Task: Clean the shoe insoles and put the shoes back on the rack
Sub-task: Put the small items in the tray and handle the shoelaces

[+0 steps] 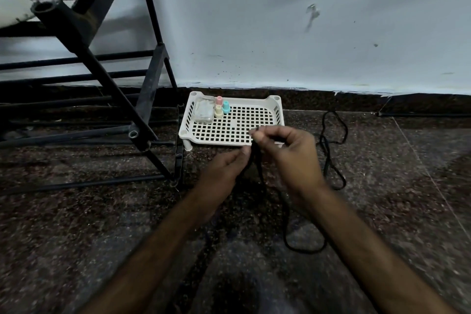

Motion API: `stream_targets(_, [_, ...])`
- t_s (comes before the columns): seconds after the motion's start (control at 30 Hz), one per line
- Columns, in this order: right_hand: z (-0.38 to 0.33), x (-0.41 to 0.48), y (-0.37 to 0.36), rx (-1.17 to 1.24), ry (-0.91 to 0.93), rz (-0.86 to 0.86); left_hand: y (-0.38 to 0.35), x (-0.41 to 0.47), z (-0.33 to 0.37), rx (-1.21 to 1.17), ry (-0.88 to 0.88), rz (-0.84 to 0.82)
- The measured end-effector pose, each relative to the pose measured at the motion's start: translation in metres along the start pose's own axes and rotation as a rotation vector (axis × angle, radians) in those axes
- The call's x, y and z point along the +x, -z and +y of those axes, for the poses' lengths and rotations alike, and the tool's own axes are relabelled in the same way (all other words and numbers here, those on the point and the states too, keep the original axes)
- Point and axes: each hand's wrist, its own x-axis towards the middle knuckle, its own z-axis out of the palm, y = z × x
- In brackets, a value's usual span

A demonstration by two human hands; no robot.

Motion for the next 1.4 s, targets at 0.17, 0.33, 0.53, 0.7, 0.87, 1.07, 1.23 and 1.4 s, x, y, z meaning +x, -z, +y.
stream_targets(0.17, [-0.027, 0.056, 0.051, 0.371, -0.236, 0.265, 0.014, 0.013, 0.016, -0.161, 0.108, -0.161])
stream_targets(0.33, [-0.020, 0.099, 0.112, 0.454, -0.219, 0.515, 0.047, 0.027, 0.008, 0.033, 0.161, -0.086])
stream_targets(0.53, [-0.045, 0.142, 0.188, 0.471, -0.016, 0.794, 0.065, 0.021, -0.023, 0.141, 0.308, -0.015])
stream_targets(0.7, [-0.041, 0.149, 0.219, 0.304, 0.139, 0.818, 0.083, 0.018, -0.043, -0.018, 0.512, 0.229])
stream_targets(0.87, [0.005, 0.120, 0.146, -0.213, 0.264, 0.527, 0.040, 0.041, -0.027, -0.279, 0.570, 0.225])
stream_targets(1.07, [0.024, 0.087, 0.090, -0.468, 0.352, 0.359, -0.010, 0.051, 0.011, -0.501, 0.523, 0.138])
stream_targets(1.23, [0.028, 0.035, 0.057, -0.625, 0.580, 0.107, -0.031, 0.052, 0.020, -0.764, 0.472, 0.097])
stream_targets(1.4, [0.044, -0.008, 0.039, -0.652, 0.740, -0.080, -0.037, 0.042, 0.016, -0.729, 0.504, 0.138])
